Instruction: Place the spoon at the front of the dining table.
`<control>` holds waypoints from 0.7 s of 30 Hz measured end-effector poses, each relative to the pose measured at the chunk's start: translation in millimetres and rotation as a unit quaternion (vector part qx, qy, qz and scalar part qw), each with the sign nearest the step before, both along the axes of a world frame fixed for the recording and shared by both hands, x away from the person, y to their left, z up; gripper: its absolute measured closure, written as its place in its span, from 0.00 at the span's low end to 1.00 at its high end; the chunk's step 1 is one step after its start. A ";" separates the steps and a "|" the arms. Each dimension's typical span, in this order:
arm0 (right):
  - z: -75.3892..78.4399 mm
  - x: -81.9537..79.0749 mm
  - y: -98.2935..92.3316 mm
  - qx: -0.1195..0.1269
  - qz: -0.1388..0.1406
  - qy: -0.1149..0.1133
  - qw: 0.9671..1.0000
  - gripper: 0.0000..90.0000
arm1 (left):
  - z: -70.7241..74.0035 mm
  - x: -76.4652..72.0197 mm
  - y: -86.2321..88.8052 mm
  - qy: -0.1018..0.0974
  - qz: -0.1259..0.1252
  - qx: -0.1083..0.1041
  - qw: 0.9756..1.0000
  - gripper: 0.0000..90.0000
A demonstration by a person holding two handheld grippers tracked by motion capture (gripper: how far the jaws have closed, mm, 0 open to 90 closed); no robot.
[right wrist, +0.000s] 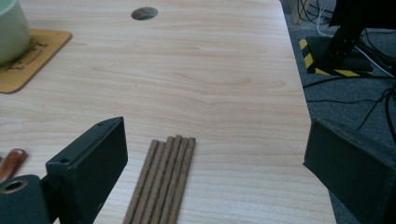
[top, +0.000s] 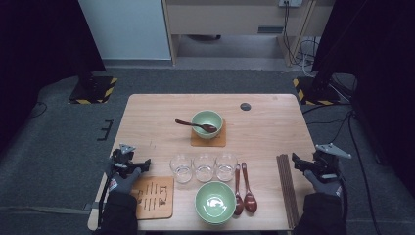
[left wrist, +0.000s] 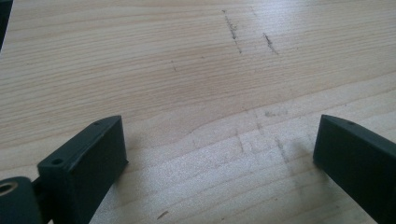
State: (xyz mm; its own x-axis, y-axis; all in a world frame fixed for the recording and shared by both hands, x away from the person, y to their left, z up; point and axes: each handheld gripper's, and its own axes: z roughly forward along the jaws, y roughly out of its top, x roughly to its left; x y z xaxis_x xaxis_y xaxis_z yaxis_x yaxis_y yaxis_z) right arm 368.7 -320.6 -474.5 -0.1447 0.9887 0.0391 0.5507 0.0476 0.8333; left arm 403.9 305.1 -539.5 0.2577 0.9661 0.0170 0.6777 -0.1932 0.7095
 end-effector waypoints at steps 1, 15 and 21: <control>2.3 -1.0 1.4 -0.001 0.002 -0.003 1.000 0.07 | 0.0 0.0 0.0 0.000 0.000 0.000 1.000 0.02; 24.4 -12.6 25.2 0.001 0.041 -0.026 0.999 0.07 | -0.1 0.0 0.0 0.000 0.001 0.000 1.000 0.02; 27.2 -14.8 35.6 0.003 0.057 -0.027 0.998 0.07 | -0.1 0.1 0.1 0.001 0.000 0.000 1.000 0.01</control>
